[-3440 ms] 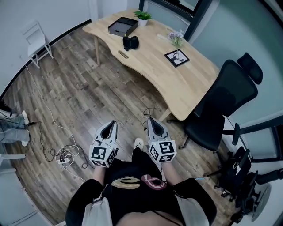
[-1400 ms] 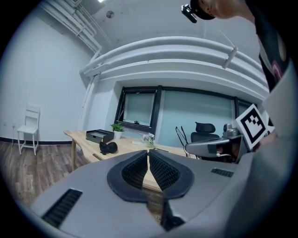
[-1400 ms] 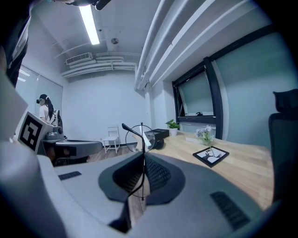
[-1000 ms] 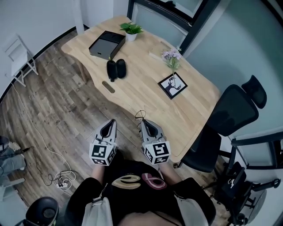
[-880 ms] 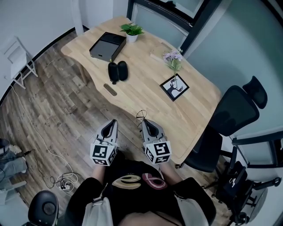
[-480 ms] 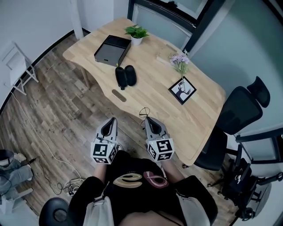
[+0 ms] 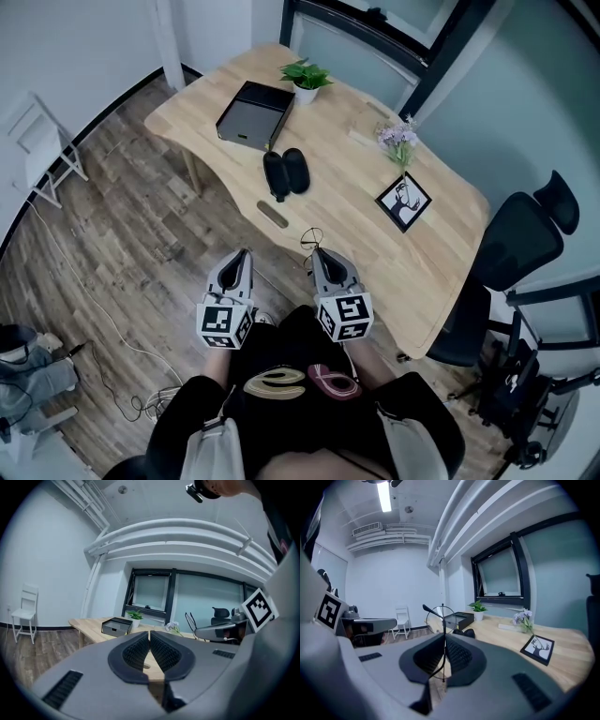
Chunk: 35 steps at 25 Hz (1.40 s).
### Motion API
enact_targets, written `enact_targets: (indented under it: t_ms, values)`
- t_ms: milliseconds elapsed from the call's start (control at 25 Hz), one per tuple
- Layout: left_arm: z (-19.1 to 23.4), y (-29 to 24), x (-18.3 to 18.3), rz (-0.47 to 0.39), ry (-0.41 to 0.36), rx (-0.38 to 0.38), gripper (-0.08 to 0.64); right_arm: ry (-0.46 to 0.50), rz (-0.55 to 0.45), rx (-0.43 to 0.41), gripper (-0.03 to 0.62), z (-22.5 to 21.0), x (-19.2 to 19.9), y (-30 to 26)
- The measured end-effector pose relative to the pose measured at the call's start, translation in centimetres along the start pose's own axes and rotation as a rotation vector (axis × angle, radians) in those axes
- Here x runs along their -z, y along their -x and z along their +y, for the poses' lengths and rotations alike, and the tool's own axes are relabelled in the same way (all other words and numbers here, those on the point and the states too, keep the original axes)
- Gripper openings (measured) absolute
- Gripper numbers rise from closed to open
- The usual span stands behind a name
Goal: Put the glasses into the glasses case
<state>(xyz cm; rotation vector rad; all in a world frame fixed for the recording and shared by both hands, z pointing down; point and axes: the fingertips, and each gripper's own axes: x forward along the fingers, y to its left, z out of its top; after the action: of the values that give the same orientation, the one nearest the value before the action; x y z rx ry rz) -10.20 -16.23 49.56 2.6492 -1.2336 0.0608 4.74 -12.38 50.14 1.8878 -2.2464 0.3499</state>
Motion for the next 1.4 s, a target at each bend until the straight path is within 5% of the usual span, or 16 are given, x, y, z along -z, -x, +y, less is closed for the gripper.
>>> enact_targets:
  t_ms: [800,1400]
  values:
    - [3.6,-9.7,-1.9,0.037,-0.007,-0.070,0.026,-0.056,0.057,-0.079,0.018,-5.1,-3.2,-11.4]
    - [6.1,-12.7,-2.5,0.046,-0.004,-0.176,0.026,-0.167,0.225,-0.150,0.018,-7.7,-2.4,-19.0]
